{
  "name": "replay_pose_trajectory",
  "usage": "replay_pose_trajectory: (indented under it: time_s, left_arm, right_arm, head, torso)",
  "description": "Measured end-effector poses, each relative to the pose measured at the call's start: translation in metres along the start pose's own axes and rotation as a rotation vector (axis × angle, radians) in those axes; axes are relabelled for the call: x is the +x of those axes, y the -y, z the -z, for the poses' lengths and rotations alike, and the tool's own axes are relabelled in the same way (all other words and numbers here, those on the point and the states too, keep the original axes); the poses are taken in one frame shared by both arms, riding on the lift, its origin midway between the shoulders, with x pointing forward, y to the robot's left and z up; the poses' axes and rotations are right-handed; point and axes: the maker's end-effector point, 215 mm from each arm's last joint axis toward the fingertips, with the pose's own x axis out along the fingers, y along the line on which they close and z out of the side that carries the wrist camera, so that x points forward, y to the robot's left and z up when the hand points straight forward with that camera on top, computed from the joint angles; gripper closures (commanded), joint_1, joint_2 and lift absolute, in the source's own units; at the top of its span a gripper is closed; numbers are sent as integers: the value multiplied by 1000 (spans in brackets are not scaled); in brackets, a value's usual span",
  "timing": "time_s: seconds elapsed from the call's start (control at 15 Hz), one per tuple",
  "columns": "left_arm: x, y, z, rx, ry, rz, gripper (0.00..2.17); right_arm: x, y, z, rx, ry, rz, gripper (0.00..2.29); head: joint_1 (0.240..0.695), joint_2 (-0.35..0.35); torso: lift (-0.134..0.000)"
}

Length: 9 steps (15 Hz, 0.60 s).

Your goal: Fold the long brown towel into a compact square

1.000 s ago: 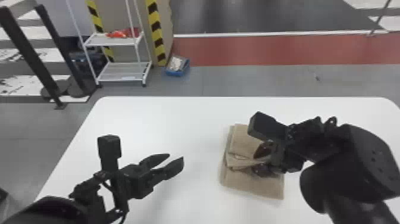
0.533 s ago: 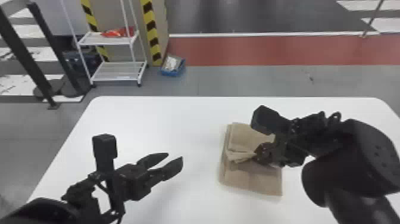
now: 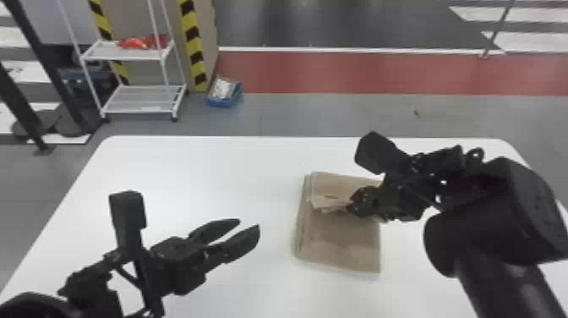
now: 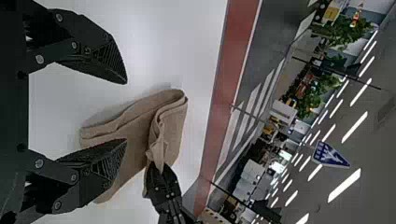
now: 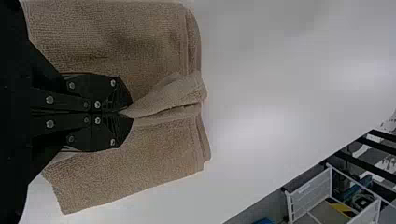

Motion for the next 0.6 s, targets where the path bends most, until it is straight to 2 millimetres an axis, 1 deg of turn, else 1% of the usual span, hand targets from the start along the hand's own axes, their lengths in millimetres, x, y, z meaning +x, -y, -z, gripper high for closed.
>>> replay_pose_trajectory:
  time_s: [0.07, 0.2, 0.33, 0.47, 0.6]
  left_arm:
    - [7, 7, 5, -1, -10, 19, 724]
    - [24, 17, 18, 2, -42, 54, 731]
    - [44, 18, 31, 8, -75, 66, 731]
    - [57, 18, 38, 6, -92, 75, 731]
    - [66, 19, 42, 2, -97, 82, 731]
  right_arm:
    - [-5, 5, -2, 5, 13, 9, 1170]
    - [-10, 10, -4, 15, 34, 16, 1170]
    - [-16, 14, -8, 25, 61, 23, 1170]
    - [-22, 18, -14, 27, 90, 33, 1173]
    - [-24, 19, -21, 23, 111, 38, 1180]
  head:
    - [695, -51]
    - [695, -75]
    - [695, -98]
    - [695, -109]
    - [695, -112]
  torso:
    - [-124]
    - [-124]
    - [-124]
    - [-124]
    - [-124]
